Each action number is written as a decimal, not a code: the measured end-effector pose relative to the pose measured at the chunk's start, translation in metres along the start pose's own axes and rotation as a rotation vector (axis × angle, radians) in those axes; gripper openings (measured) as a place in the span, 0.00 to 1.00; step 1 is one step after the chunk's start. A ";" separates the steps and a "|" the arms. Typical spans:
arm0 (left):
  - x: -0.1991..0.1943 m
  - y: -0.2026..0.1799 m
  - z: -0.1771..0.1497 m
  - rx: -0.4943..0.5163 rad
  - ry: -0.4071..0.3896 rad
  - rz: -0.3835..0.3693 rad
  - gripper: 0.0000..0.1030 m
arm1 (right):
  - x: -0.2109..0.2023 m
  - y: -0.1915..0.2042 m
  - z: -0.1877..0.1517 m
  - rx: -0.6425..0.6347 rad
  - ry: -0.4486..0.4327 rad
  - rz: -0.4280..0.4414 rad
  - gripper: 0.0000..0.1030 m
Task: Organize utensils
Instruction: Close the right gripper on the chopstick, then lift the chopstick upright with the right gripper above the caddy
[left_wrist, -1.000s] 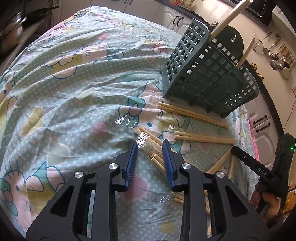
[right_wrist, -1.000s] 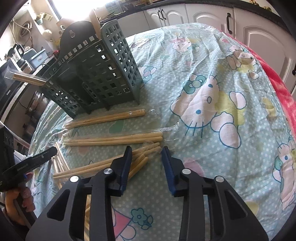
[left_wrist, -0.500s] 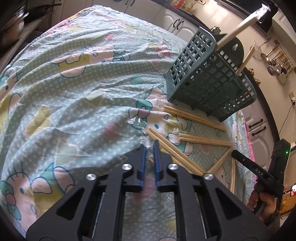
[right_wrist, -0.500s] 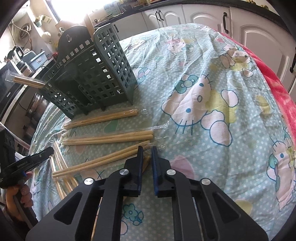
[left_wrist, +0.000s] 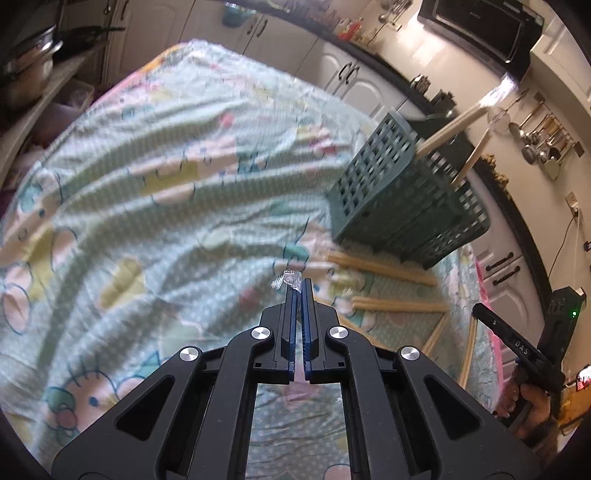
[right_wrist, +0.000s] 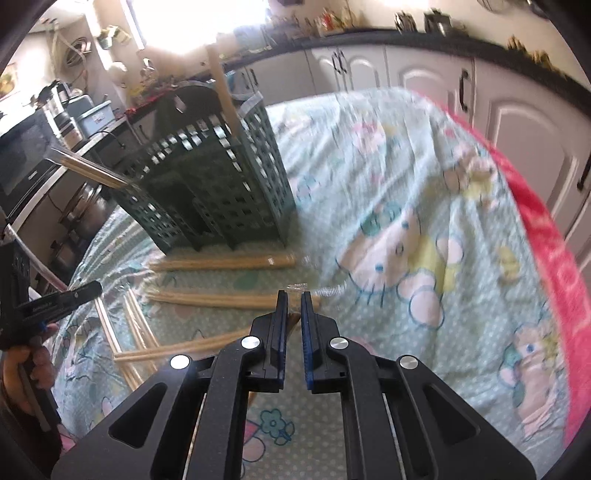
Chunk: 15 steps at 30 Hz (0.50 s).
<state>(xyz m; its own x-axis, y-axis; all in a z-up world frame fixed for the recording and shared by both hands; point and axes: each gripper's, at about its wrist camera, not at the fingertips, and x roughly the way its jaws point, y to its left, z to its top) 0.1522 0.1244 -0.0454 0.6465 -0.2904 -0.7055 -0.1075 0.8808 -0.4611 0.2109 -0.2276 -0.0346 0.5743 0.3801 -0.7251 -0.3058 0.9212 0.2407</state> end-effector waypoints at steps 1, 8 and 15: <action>-0.003 -0.002 0.002 0.005 -0.009 -0.002 0.01 | -0.007 0.004 0.004 -0.022 -0.023 -0.002 0.07; -0.029 -0.036 0.017 0.079 -0.079 -0.061 0.00 | -0.040 0.022 0.025 -0.097 -0.118 0.023 0.06; -0.045 -0.078 0.028 0.171 -0.117 -0.123 0.00 | -0.069 0.037 0.037 -0.135 -0.182 0.060 0.06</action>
<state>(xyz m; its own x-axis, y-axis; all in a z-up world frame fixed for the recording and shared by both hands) 0.1521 0.0792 0.0374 0.7313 -0.3624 -0.5778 0.1004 0.8952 -0.4343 0.1880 -0.2164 0.0490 0.6757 0.4535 -0.5812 -0.4348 0.8818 0.1826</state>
